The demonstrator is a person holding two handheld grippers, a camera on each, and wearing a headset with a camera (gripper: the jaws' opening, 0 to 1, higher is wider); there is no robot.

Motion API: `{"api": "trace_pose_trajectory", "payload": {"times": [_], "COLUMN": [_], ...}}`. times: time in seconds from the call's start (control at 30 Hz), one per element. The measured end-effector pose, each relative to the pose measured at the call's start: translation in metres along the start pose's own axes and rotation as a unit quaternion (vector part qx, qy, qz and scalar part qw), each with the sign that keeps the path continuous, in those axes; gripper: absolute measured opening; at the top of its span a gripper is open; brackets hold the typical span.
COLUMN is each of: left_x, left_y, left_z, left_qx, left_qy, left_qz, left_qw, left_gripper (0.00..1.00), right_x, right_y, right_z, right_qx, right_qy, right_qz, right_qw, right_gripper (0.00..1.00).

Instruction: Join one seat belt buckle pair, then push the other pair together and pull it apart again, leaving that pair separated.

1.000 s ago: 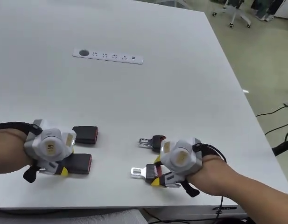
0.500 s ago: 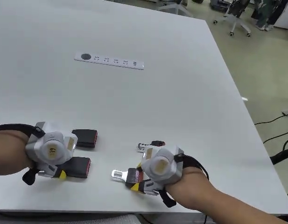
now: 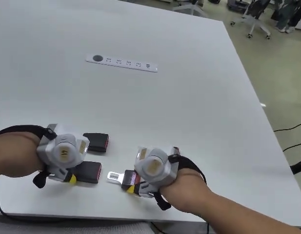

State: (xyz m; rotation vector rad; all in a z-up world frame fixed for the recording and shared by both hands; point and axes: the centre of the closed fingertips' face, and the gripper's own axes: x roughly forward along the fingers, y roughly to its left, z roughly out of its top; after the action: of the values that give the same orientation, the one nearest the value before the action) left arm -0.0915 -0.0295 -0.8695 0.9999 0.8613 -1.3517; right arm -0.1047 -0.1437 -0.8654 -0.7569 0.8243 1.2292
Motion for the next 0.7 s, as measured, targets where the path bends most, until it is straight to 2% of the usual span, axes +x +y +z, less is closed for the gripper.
{"api": "trace_pose_trajectory", "payload": {"times": [0.27, 0.47, 0.53, 0.57, 0.7], "left_x": [0.0, 0.001, 0.001, 0.001, 0.001], "left_y": [0.0, 0.0, 0.0, 0.0, 0.0], "left_z": [-0.001, -0.001, -0.001, -0.001, -0.001], "left_qx": [-0.002, -0.003, -0.003, -0.001, -0.001], "left_qy": [0.003, 0.008, 0.009, 0.009, 0.01], "left_qz": [0.002, -0.002, -0.003, -0.004, -0.008], "left_qw": [1.0, 1.0, 1.0, 0.9999, 0.9999], "left_gripper": [0.32, 0.32, 0.32, 0.32, 0.32], "right_x": [0.006, 0.007, 0.006, 0.007, 0.008], "right_y": [0.001, 0.0, -0.001, -0.002, -0.002], "right_z": [0.012, 0.015, 0.018, 0.016, 0.016], "right_qx": [0.003, -0.006, 0.01, 0.021, -0.01], "right_qy": [-0.008, -0.006, -0.021, -0.018, -0.014], "right_qz": [-0.004, -0.008, -0.004, 0.0, -0.002], "right_qw": [1.0, 0.9999, 0.9997, 0.9996, 0.9999], "right_gripper": [0.32, 0.32, 0.32, 0.32, 0.32]}}
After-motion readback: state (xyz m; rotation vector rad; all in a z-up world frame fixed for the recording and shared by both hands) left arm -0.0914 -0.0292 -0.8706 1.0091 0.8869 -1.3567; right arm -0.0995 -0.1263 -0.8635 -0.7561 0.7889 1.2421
